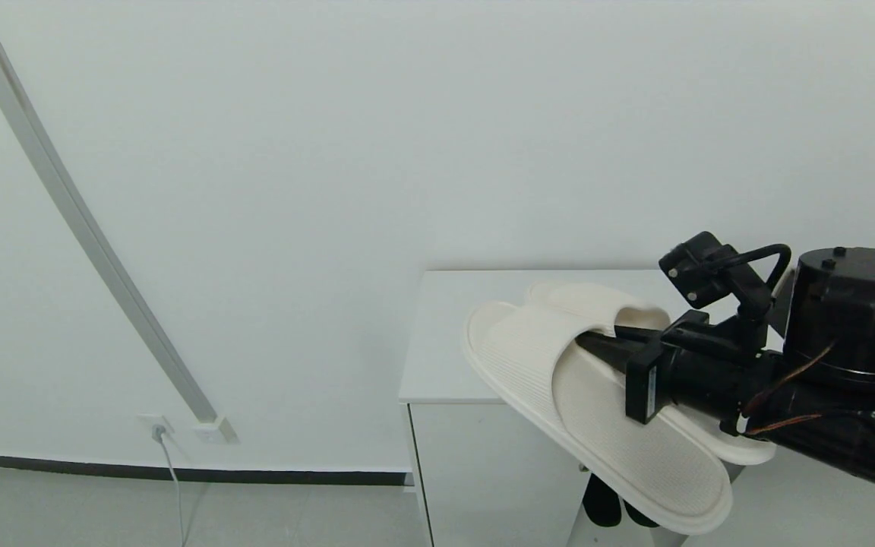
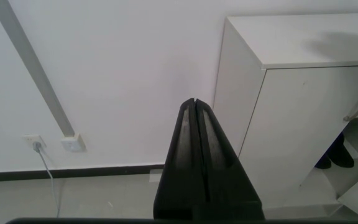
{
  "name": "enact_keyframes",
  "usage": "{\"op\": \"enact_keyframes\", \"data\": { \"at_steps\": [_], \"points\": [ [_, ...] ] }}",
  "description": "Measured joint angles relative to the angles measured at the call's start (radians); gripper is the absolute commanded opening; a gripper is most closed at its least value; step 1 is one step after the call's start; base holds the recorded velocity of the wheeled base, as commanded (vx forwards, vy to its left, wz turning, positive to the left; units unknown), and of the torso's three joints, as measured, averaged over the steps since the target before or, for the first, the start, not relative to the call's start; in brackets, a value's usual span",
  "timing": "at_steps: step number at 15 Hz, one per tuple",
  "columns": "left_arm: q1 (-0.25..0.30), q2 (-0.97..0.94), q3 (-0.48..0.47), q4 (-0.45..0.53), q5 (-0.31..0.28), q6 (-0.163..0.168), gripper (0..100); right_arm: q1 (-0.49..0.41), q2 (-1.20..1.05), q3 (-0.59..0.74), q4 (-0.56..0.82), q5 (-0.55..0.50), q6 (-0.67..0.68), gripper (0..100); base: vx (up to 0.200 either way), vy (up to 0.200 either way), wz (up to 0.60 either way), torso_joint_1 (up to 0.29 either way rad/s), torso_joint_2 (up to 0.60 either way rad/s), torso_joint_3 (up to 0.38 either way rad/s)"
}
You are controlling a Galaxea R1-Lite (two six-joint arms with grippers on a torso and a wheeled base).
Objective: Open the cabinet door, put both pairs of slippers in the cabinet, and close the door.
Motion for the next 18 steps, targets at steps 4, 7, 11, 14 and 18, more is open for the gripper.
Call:
{"op": "enact_keyframes", "data": {
  "at_steps": [4,7,11,14,18],
  "points": [
    [0.000,0.000,0.000,0.000,0.000,0.000,0,0.002,-0.001,0.006,-0.001,-0.003,0.000,0,-0.100,0.000,0.00,0.002,0.00,0.002],
    [0.000,0.000,0.000,0.000,0.001,-0.002,0,0.007,0.014,0.006,-0.003,-0.003,0.001,0,-0.200,0.000,0.00,0.007,0.01,0.006],
    [0.000,0.000,-0.001,0.000,0.001,-0.002,0,0.020,0.028,0.006,-0.004,-0.005,-0.001,0,-0.100,0.000,0.00,-0.005,0.00,0.002],
    [0.000,0.000,-0.001,0.000,0.001,-0.001,0,0.032,0.034,0.007,-0.003,-0.004,-0.001,0,0.000,0.000,0.00,0.000,0.00,0.000],
    [0.000,0.000,-0.001,0.000,0.000,-0.001,0,0.046,0.046,0.005,-0.003,-0.006,-0.001,0,0.000,0.000,0.00,0.000,0.00,0.000]
  ]
}}
